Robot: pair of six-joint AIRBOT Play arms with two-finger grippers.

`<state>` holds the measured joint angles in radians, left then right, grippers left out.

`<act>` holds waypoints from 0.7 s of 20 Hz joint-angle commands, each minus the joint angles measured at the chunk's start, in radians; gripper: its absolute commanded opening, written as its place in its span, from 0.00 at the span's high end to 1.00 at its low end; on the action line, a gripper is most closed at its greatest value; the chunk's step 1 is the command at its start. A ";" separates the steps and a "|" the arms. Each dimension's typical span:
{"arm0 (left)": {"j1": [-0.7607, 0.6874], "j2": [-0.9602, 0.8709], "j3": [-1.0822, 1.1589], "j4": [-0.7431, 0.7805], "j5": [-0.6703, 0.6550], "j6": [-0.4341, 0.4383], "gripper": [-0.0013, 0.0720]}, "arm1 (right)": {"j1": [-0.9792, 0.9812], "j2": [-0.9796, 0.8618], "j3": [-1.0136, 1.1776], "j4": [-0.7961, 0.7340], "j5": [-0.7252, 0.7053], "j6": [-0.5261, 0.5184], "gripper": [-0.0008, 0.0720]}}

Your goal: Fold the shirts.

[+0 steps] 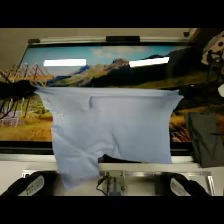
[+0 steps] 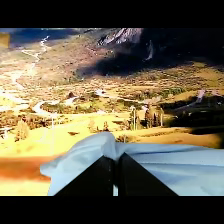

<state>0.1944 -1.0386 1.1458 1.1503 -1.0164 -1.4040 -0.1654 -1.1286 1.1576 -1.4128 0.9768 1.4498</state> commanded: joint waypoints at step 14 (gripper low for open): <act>-0.090 -0.571 0.250 -0.057 0.159 -0.017 0.93 | 0.045 -0.368 0.038 0.157 -0.394 0.023 0.87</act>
<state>0.0872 -1.6012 1.3872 1.0954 -0.7197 -1.4178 -0.1131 -1.5097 1.1946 -1.2224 0.5011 1.4731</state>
